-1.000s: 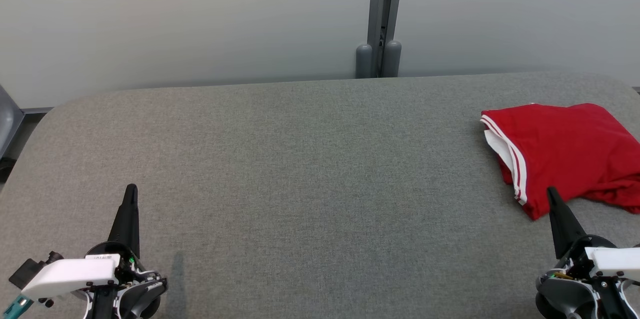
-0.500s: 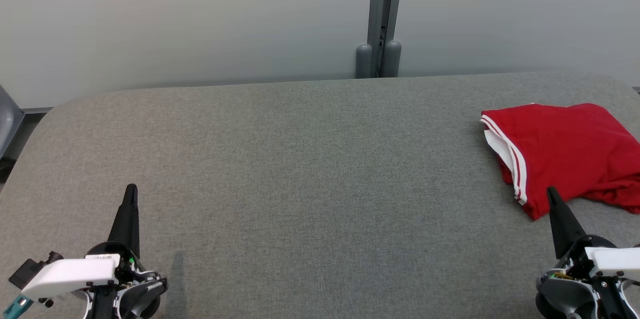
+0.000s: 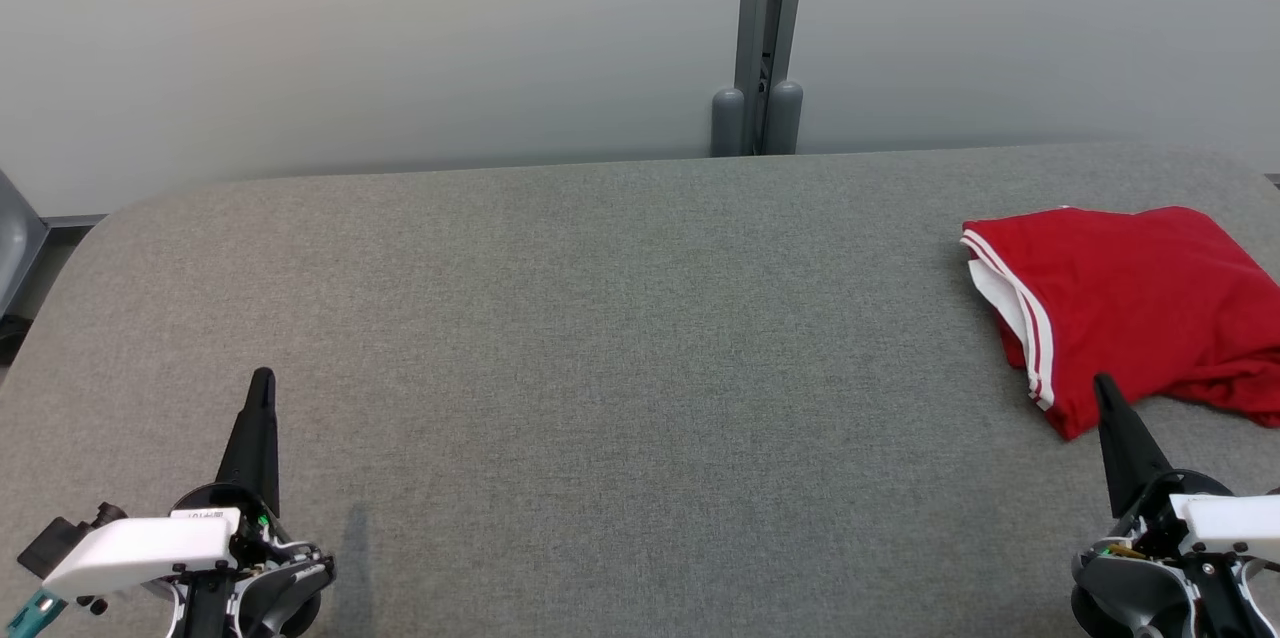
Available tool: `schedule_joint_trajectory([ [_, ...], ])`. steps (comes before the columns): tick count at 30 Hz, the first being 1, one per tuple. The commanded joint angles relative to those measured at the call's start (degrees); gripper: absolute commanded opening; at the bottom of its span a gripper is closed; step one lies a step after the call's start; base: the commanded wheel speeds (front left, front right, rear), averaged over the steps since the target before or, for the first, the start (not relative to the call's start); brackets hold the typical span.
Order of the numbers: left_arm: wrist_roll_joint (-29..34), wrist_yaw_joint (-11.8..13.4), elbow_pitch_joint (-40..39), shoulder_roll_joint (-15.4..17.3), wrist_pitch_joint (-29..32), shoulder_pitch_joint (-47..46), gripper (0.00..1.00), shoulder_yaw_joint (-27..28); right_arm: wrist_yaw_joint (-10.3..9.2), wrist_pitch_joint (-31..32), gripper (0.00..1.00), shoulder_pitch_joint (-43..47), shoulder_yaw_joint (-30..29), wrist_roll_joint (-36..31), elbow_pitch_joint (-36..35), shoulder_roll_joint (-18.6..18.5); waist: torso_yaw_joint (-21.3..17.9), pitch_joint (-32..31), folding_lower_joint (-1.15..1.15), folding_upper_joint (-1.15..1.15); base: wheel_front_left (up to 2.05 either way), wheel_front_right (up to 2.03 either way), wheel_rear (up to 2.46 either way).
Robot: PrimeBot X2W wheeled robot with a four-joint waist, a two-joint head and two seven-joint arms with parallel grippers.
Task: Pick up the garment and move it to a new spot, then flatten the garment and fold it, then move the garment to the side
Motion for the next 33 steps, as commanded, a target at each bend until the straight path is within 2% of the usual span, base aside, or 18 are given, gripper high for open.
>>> schedule_joint_trajectory([
  [1,-0.1,-0.2,-0.2,0.3,0.2,-0.7,0.00,0.2,0.04,0.2,0.00,-0.2,-0.1,0.1,-0.1,-0.5,0.0,0.0,0.00,0.00,0.00,0.00,0.00],
  [33,-0.1,-0.2,-0.2,0.3,0.2,-0.7,0.00,0.2,0.04,0.2,0.00,-0.2,-0.1,0.1,-0.1,-0.5,0.0,0.0,0.00,0.00,0.00,0.00,0.00],
])
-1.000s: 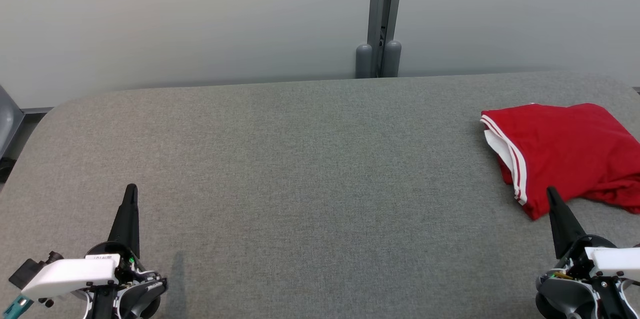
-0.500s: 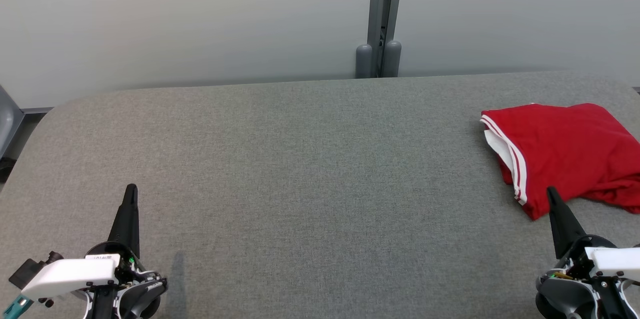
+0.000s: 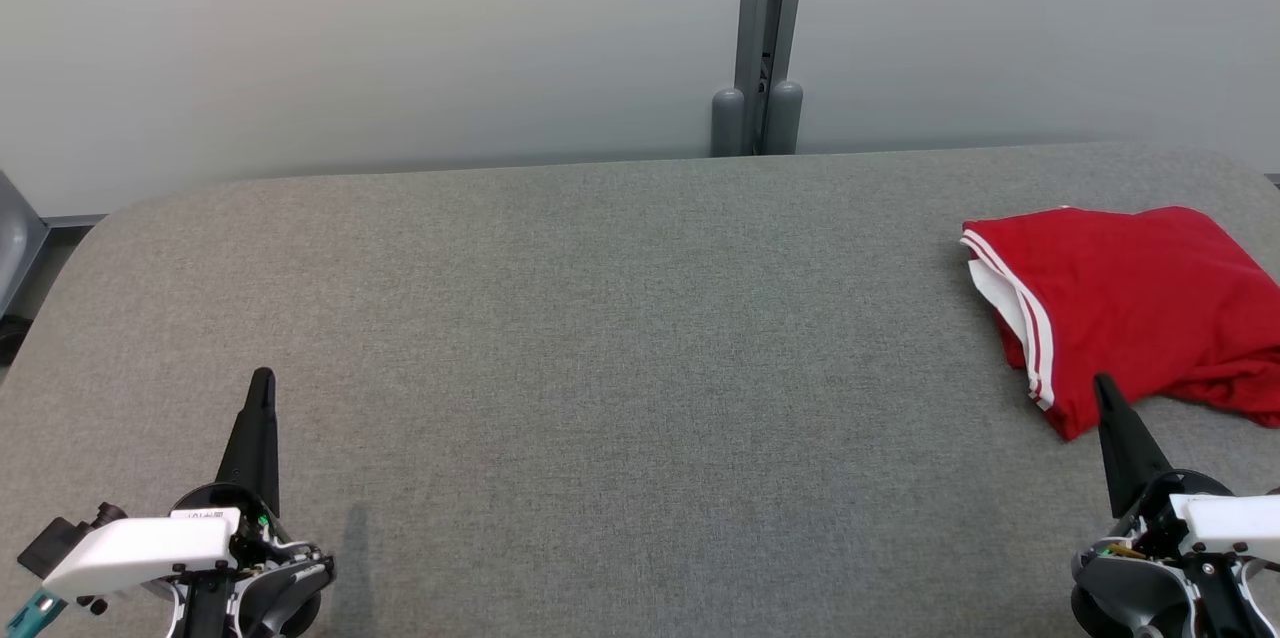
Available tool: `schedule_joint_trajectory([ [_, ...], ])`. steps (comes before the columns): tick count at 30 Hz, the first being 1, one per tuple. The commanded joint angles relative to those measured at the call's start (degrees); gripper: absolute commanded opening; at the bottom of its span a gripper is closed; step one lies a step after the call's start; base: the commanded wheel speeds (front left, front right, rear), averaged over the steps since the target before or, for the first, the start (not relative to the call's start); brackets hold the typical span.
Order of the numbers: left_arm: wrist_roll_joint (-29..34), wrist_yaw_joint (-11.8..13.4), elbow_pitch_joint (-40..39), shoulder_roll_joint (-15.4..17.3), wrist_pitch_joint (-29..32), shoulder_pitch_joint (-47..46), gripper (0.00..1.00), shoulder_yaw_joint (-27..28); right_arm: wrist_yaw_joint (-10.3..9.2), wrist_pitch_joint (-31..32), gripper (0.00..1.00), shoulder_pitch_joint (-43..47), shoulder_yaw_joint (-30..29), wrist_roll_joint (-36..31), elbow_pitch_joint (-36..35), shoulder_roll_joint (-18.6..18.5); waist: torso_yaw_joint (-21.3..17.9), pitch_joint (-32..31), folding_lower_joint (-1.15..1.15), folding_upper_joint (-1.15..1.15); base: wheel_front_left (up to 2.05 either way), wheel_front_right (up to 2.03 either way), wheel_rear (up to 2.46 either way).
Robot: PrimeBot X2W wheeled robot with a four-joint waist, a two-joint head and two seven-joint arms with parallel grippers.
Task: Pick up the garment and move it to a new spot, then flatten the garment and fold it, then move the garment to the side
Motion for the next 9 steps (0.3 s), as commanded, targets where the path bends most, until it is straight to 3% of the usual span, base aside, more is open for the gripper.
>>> schedule_joint_trajectory([
  [1,-0.1,-0.2,-0.2,0.3,0.2,-0.7,0.00,0.2,0.04,0.2,0.00,-0.2,-0.1,0.1,-0.1,-0.5,0.0,0.0,0.00,0.00,0.00,0.00,0.00],
  [9,-0.1,-0.2,-0.2,0.3,0.2,-0.7,0.00,0.2,0.04,0.2,0.00,-0.2,-0.1,0.1,-0.1,-0.5,0.0,0.0,0.00,0.00,0.00,0.00,0.00],
])
